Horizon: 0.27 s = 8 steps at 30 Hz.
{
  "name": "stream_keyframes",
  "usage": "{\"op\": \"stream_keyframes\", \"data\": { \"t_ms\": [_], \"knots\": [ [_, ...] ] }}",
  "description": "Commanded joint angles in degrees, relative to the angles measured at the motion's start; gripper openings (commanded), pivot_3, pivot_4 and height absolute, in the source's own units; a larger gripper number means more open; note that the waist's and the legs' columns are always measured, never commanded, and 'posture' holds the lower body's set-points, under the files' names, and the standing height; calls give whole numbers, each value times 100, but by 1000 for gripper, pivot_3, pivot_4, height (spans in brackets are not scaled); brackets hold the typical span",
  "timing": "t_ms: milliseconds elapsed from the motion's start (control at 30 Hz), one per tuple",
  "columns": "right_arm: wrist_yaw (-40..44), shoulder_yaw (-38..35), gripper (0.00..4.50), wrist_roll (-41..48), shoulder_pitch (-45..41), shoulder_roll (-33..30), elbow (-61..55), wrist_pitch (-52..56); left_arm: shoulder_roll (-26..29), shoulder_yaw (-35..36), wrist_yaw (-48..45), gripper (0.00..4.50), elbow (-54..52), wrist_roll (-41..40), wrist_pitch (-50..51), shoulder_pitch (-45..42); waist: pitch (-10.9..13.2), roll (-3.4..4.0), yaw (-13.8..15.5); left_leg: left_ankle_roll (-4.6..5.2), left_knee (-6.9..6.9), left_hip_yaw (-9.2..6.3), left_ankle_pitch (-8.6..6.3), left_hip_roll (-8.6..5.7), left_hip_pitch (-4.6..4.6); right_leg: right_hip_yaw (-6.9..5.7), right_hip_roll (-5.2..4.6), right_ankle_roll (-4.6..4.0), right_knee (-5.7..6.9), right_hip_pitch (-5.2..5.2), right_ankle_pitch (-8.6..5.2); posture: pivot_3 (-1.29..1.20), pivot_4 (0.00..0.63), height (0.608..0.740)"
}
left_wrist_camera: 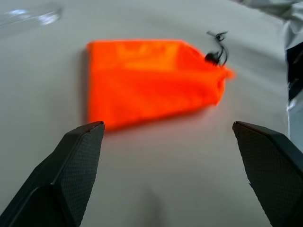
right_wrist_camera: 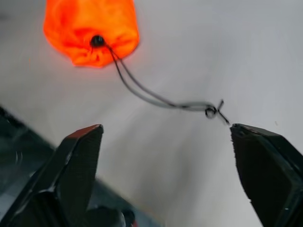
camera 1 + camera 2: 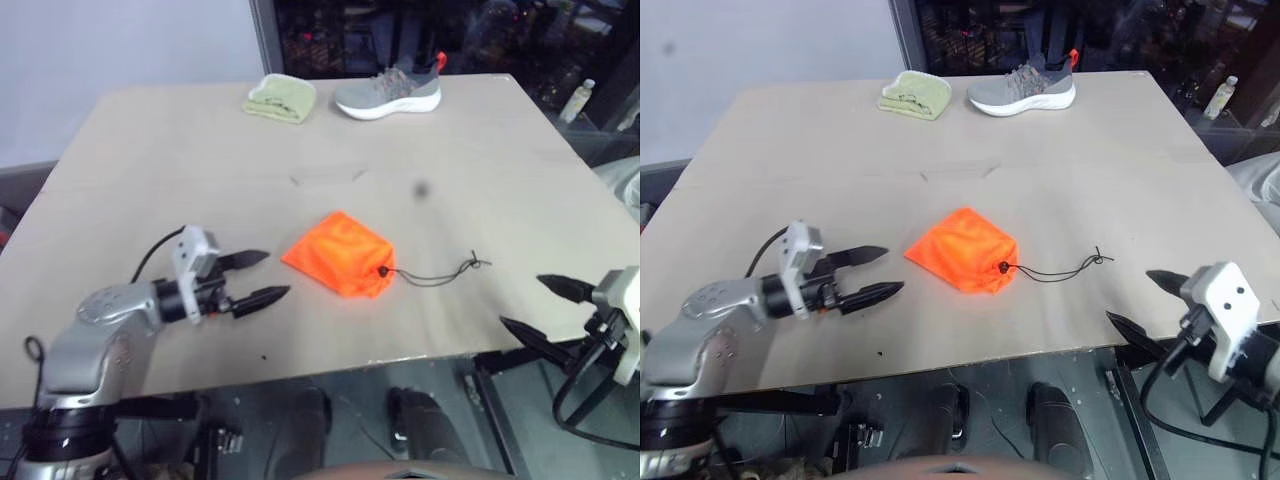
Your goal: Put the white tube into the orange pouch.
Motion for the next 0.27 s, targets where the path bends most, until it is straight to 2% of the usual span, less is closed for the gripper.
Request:
{"op": "stream_keyframes", "data": {
  "t_ms": [33,200,267],
  "knots": [
    [280,-403,4414,-64,197,70,29,-434,167,445,70,4500,-206,126,-399,264,-6,15,-26,-1,-2,4,0,8,-4,-10,-26,0,-16,-3,0,0,150,740],
    [397,-472,4414,-13,124,-38,249,-562,206,592,100,4500,-362,-50,-303,525,-41,67,-56,-2,-31,36,-1,103,-47,-127,-56,0,-176,0,1,0,150,740],
    [406,-411,4414,17,20,-96,309,-553,200,573,192,4500,-473,-114,-216,500,-49,65,-51,-1,-32,57,-1,114,-85,-155,-97,0,-182,-33,2,0,150,740]
  ]
}}
